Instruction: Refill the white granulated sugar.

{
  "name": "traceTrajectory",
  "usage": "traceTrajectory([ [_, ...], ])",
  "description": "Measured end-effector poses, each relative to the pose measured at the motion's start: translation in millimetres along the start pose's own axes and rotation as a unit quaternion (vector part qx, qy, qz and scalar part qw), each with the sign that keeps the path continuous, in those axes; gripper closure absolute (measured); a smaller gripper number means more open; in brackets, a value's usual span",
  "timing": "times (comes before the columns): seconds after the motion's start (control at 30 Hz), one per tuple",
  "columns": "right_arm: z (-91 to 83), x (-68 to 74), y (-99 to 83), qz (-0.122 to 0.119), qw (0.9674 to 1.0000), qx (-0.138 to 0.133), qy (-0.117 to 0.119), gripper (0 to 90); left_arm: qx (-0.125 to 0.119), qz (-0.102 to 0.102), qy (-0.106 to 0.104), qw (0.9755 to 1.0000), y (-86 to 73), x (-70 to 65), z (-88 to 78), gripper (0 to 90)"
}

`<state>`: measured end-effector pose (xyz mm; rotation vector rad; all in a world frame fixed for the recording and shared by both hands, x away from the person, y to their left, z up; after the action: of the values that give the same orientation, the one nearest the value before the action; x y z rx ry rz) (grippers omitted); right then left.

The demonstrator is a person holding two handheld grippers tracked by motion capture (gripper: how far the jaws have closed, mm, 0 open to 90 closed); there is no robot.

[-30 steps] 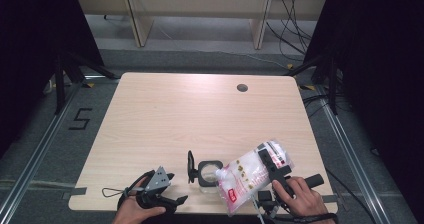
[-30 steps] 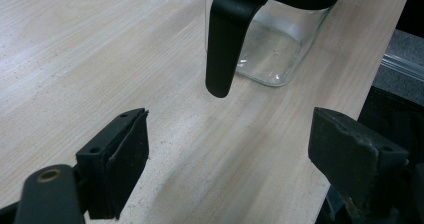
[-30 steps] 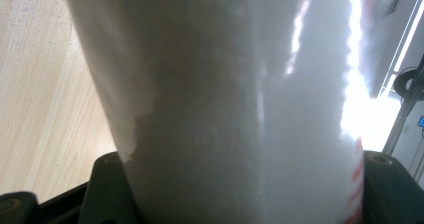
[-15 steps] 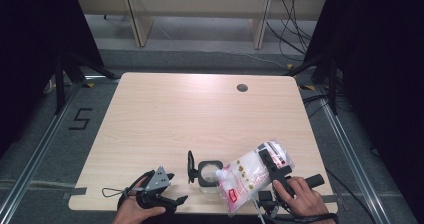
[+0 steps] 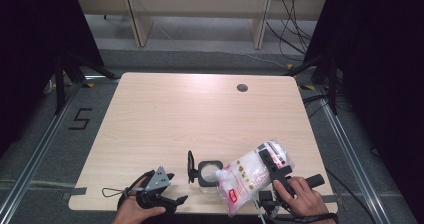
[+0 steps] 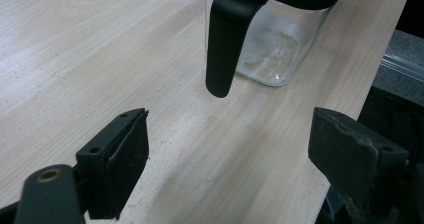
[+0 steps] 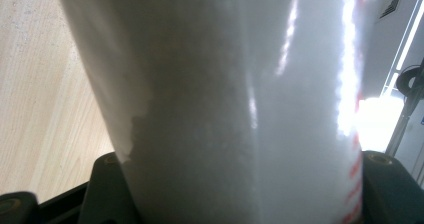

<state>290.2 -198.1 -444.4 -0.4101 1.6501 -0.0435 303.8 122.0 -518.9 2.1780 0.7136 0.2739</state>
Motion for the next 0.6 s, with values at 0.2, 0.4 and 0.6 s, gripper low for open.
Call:
traceTrajectory([
  [0.2,0.2,-2.6,-1.4,-0.003,1.0000,-0.005,-0.007,40.6,0.004,0.003,0.005,1.0000,-0.2,1.3,-0.4,16.1],
  [0.4,0.1,0.7,-3.5,0.014,0.9999,-0.003,-0.001,40.6,-0.004,-0.007,-0.001,1.0000,0.2,-0.5,0.4,16.1],
  [0.6,0.0,-1.1,-5.9,0.014,0.9999,-0.005,-0.006,40.6,0.000,0.000,0.000,1.0000,-0.1,0.0,0.2,16.1],
])
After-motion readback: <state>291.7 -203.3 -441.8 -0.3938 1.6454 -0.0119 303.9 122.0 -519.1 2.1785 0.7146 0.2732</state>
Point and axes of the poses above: each handheld gripper's, and its own axes: z roughly forward along the jaws, y roughly out of its top, x roughly to its left, the point moved 3 cm from there along z, roughly forward along the jaws, and after that the axes turned 2 degrees about x, right-handed, at the moved point
